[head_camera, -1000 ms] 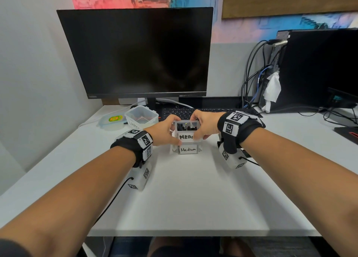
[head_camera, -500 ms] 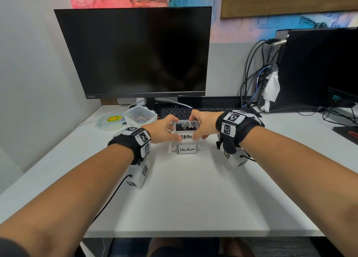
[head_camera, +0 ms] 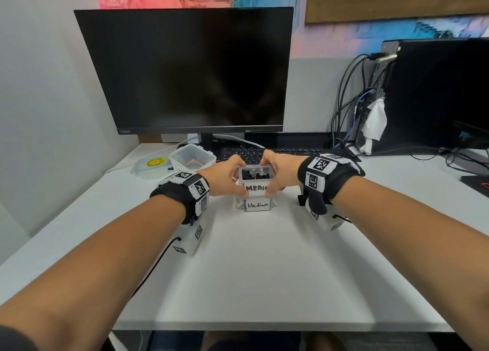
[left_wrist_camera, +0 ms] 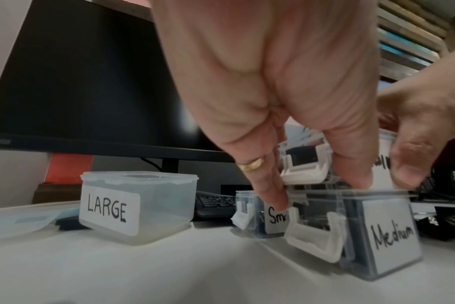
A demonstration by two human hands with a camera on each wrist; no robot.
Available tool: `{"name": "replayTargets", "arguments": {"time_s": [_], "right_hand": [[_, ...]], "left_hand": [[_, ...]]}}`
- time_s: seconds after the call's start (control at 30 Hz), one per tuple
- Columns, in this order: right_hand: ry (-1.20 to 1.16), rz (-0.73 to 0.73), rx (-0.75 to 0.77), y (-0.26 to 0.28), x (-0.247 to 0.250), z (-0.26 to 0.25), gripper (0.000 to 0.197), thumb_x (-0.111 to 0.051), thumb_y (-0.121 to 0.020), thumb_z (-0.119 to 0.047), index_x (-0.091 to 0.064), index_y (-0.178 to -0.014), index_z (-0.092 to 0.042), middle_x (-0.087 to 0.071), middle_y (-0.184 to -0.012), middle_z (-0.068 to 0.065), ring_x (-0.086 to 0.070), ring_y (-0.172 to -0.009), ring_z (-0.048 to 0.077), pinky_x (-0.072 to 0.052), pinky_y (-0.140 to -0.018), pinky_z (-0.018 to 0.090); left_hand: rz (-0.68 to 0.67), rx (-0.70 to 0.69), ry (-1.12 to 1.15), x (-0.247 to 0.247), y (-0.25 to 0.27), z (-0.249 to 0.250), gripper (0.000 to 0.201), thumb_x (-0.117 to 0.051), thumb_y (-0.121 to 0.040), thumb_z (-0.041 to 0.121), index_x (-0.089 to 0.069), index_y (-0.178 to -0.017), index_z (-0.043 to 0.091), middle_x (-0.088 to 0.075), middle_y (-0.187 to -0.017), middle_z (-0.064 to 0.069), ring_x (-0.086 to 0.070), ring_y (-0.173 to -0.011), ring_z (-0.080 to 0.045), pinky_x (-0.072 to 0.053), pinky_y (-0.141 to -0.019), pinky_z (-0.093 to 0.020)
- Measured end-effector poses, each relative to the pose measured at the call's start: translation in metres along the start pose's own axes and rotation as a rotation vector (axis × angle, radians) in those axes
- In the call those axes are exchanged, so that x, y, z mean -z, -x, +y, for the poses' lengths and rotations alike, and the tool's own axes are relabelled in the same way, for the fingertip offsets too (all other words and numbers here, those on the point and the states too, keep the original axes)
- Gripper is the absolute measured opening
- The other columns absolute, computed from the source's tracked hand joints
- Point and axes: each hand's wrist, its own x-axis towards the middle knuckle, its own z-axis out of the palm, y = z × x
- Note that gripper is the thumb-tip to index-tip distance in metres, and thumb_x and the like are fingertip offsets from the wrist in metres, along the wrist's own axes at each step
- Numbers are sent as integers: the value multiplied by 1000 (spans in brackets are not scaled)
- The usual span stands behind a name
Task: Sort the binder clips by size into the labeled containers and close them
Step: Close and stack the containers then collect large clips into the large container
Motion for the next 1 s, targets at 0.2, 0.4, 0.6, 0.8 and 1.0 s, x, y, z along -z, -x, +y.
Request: {"name": "replayTargets", "arguments": {"time_s": [0.2, 0.4, 0.6, 0.8, 1.0], "right_hand": [[-26, -2, 8, 0, -3, 2, 58, -81, -73, -23, -37, -110, -29, -62, -108, 5, -66, -83, 19, -57, -68, 27], [-14, 1, -16, 3, -3, 1, 66, -79, -75, -26, -37, -126, -25, -57, -93, 0, -60, -72, 16, -49, -56, 23], [-101, -35, -55, 3, 0, 5, 77, -80, -72, -38, -36, -135, -28, -56, -113, 0, -65, -90, 18, -59, -75, 31], [-624, 19, -232, 7, -4, 8, 50, -38, -99, -44, -37, -139, -15, -50, -132, 12, -54, -113, 30, -47, -96, 45], [-803, 10, -355, 1, -23, 14, 35, -31, -99, -30, -52, -108, -4, -56, -110, 23, -56, -92, 36, -47, -94, 49]], "left_hand": [[-20, 18, -24, 2, 1, 4, 73, -77, -73, 42, -34, -129, 24, -59, -120, 3, -60, -101, -16, -51, -92, -40], [-68, 102, -19, 15, 10, 17, 64, -57, -83, 62, -36, -135, 31, -54, -119, 4, -56, -107, -18, -44, -99, -36], [-80, 137, -61, 19, 14, 28, 64, -58, -85, 56, -37, -138, 28, -53, -130, 1, -53, -115, -18, -42, -104, -39], [-85, 130, -56, 21, 16, 36, 75, -60, -86, 51, -26, -148, 26, -42, -146, 2, -44, -130, -19, -35, -111, -39], [-74, 120, -90, 17, 20, 41, 71, -48, -92, 54, -21, -151, 26, -34, -152, -3, -36, -138, -21, -31, -113, -38]]}}
